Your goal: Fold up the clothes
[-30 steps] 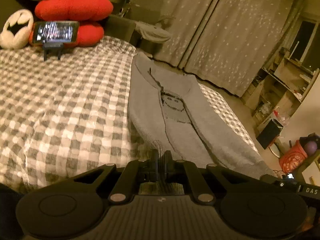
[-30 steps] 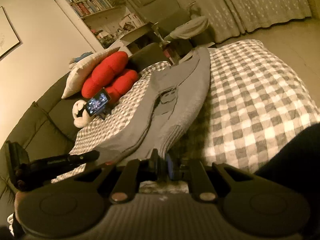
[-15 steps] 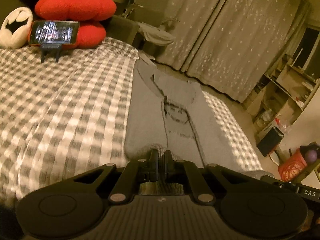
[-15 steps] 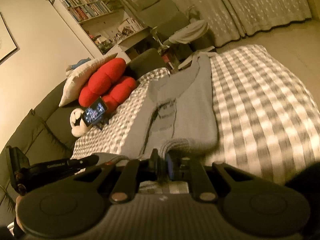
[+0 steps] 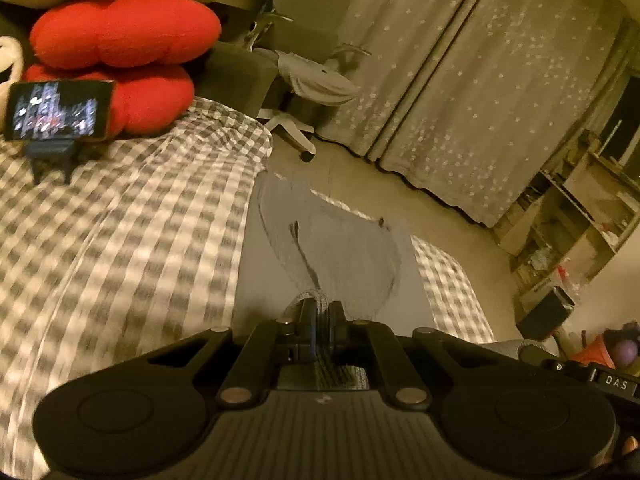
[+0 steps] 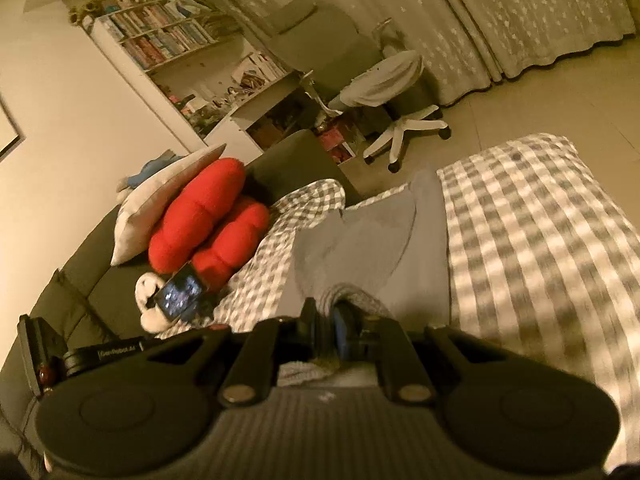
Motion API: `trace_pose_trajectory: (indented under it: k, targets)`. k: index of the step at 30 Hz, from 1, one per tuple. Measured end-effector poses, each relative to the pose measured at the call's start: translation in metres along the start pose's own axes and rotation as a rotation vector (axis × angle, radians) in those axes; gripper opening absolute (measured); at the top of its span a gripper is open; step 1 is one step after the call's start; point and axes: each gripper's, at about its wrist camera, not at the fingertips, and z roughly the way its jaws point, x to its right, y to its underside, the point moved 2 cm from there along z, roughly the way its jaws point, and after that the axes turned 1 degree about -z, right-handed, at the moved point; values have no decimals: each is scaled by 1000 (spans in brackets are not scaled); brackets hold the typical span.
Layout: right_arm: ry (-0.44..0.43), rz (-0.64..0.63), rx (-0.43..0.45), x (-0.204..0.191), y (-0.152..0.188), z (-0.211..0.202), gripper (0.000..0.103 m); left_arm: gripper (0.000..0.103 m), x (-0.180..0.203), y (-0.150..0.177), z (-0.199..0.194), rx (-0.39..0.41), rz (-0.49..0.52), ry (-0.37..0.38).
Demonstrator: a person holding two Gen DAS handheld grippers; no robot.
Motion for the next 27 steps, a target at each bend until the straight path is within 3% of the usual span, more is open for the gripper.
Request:
trace_pose_trajectory:
  k: [6, 15, 27]
  targets:
    - [28, 74, -65, 30, -53, 61, 10, 4, 6, -42, 52, -7, 16, -48]
    - [120, 140, -147, 69, -100, 148, 10, 4, -4, -82, 133, -56, -14, -105]
    - [193, 181, -182, 96, -126, 231, 10, 4, -32, -118, 218, -138, -111, -127]
